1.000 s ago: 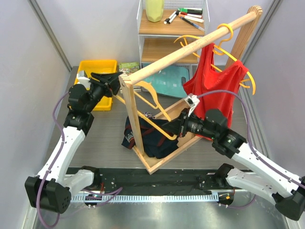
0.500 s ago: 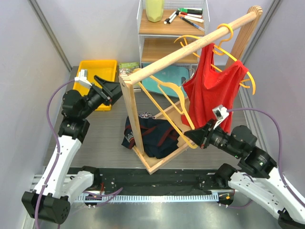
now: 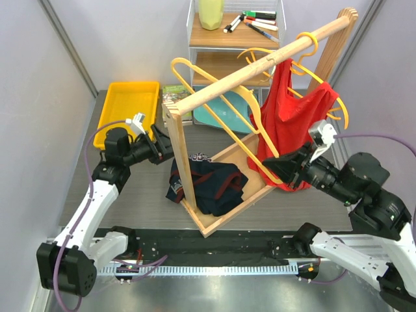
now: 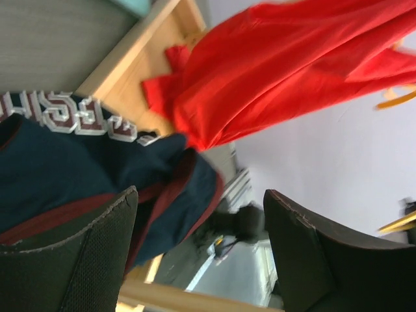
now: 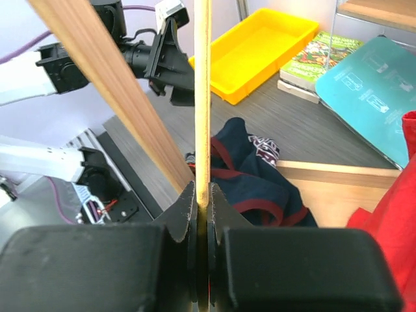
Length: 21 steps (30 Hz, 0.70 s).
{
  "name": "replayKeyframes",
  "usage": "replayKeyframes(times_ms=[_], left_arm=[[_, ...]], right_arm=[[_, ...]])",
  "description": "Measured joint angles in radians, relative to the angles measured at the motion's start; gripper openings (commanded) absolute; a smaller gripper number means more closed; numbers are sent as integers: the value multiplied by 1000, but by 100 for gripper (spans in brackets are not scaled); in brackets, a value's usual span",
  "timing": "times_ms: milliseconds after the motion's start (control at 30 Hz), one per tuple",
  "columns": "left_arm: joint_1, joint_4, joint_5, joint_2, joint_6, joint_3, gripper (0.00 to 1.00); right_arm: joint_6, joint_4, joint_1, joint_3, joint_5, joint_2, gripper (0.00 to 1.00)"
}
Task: Remove the tank top from the hanger
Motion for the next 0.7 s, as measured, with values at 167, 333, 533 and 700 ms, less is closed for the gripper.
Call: replayKeyframes(times_ms=[167,333,533,700], left_arm=[[-86,-116,-26,49,137,8,80],[-243,-259,-155,114,269,81,86],[-313,-306,-304,124,345,90,89],[-359,-217,-391,108,349,10,89]], right_arm=[[-37,-41,0,56,-3,98,1],[-47,-65,0,61,0,124,1],[-40,-86,0,27,22,88,1],[-24,-77,0,5,51,69,1]])
